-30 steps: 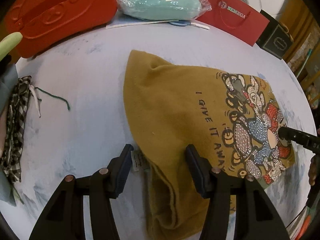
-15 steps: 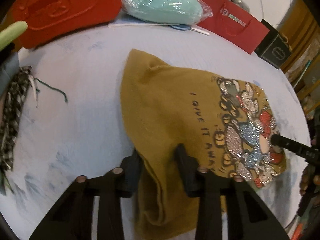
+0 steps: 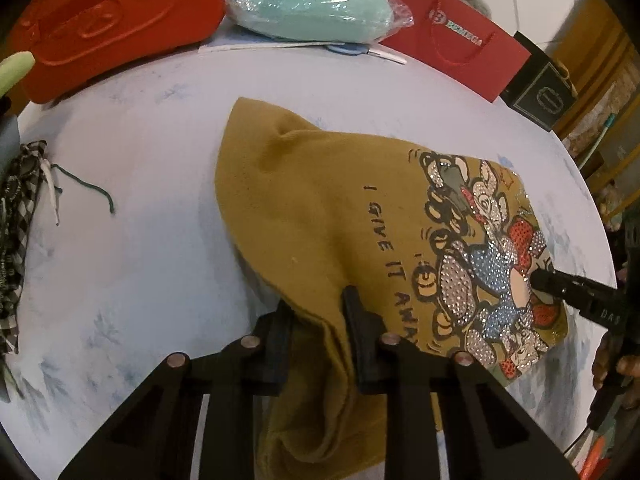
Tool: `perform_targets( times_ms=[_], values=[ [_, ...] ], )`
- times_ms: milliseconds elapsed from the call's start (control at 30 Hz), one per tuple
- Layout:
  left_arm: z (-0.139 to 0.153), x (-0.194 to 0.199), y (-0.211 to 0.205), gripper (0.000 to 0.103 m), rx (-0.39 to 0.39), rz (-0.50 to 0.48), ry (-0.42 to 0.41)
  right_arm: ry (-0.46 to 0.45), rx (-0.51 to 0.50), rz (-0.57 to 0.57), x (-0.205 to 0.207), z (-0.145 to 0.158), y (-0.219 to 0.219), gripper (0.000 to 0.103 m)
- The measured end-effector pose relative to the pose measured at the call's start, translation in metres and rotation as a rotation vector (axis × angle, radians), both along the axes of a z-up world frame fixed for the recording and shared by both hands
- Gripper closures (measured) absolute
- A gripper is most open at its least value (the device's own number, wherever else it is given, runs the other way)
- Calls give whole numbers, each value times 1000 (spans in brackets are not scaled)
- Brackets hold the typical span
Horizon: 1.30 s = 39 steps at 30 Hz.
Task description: Fold clothes
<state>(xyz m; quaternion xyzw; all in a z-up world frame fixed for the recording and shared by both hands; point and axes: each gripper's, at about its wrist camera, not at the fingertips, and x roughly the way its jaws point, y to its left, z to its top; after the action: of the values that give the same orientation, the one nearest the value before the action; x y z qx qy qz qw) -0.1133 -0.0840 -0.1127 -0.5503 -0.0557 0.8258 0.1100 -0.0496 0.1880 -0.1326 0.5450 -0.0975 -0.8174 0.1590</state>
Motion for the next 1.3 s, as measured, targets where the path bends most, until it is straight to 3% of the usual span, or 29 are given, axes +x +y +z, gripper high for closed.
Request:
perform_targets(
  times_ms=[133, 200, 300, 433, 733, 900, 1300],
  values=[
    [0, 5, -1, 81, 9, 5, 18, 7, 13, -2, 0, 0, -1, 79],
    [1, 9, -2, 89, 23, 17, 14, 4, 15, 5, 1, 0, -2, 79],
    [2, 17, 3, 89, -1, -8, 33, -1, 16, 19, 2, -1, -4, 82],
    [0, 12, -6, 88, 53, 18, 17, -8, 8, 31, 1, -2, -5, 83],
    [6, 22, -1, 92, 14, 40, 47, 13, 74, 55, -1, 1, -13, 85],
    [30, 36, 0, 92, 9, 35, 96, 59, 60, 27, 9, 13, -8, 86],
    [104, 67, 16, 92, -9, -41, 246, 214, -34, 62, 41, 78, 4, 87]
  ],
)
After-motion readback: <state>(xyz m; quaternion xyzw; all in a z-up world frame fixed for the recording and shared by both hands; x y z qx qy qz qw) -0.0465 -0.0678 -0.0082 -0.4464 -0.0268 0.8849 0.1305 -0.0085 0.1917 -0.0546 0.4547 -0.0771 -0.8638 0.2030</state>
